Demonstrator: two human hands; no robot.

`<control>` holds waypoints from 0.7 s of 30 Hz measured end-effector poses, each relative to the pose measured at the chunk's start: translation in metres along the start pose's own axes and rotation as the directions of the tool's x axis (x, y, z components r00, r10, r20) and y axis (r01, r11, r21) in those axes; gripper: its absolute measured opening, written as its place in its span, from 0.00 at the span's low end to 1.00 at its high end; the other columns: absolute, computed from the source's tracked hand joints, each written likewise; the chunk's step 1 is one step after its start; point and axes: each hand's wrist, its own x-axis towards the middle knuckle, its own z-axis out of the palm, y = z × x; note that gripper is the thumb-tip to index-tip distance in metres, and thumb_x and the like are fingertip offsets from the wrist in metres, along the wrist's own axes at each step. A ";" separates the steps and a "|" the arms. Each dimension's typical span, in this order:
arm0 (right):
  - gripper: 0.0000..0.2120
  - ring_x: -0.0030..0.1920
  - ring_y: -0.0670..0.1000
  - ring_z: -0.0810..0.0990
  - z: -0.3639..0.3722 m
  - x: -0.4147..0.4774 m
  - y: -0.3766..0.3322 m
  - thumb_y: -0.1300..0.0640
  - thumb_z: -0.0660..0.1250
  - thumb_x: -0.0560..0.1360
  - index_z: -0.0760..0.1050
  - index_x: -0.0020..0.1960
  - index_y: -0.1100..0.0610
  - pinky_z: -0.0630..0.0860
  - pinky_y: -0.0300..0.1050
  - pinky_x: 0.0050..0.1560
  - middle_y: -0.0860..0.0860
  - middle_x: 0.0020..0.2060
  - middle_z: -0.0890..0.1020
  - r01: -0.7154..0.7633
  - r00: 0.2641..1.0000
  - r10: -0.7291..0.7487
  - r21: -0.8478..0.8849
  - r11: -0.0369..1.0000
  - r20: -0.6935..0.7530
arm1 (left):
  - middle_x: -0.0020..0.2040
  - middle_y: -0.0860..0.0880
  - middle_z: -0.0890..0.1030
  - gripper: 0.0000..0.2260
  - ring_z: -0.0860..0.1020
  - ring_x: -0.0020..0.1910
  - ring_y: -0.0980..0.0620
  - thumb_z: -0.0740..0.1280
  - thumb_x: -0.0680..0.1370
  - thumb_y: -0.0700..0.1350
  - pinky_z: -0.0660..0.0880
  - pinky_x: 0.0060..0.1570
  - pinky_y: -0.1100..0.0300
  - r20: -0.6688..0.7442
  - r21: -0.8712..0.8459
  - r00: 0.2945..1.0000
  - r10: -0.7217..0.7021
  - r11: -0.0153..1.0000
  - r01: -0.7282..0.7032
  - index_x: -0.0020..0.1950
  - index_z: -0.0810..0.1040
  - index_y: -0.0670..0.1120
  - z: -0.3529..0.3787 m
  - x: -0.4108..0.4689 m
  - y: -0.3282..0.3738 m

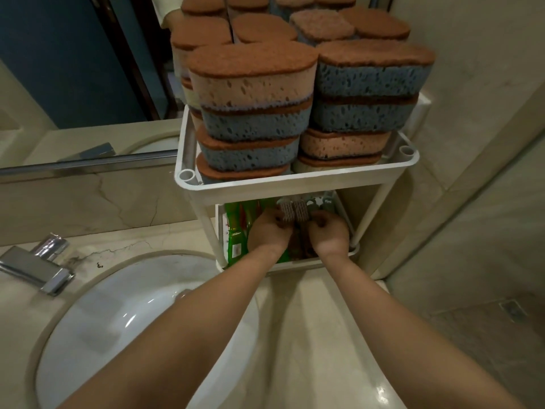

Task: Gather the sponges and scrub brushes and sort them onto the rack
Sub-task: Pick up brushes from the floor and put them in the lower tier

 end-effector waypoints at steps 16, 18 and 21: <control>0.06 0.40 0.47 0.78 0.059 -0.156 -0.029 0.61 0.66 0.75 0.78 0.47 0.52 0.74 0.33 0.39 0.47 0.40 0.81 0.008 0.977 -0.074 0.315 0.949 0.199 | 0.42 0.52 0.80 0.08 0.78 0.28 0.59 0.64 0.77 0.41 0.71 0.26 0.65 -0.272 -0.555 0.922 -0.275 0.827 0.083 0.48 0.78 0.54 -0.085 -0.152 -0.092; 0.07 0.42 0.45 0.78 0.075 -0.179 -0.035 0.62 0.66 0.75 0.78 0.49 0.52 0.73 0.29 0.38 0.46 0.41 0.81 0.028 0.955 -0.115 0.305 0.952 0.272 | 0.44 0.50 0.80 0.09 0.78 0.28 0.58 0.63 0.76 0.41 0.70 0.29 0.62 -0.282 -0.582 0.899 -0.335 0.804 0.116 0.50 0.78 0.53 -0.103 -0.172 -0.112; 0.09 0.46 0.49 0.80 0.100 -0.211 -0.048 0.63 0.65 0.74 0.78 0.50 0.52 0.78 0.43 0.47 0.49 0.45 0.81 0.034 0.900 -0.139 0.252 0.967 0.413 | 0.44 0.50 0.81 0.09 0.78 0.29 0.58 0.63 0.75 0.41 0.69 0.32 0.62 -0.330 -0.620 0.846 -0.419 0.772 0.141 0.48 0.78 0.53 -0.129 -0.202 -0.141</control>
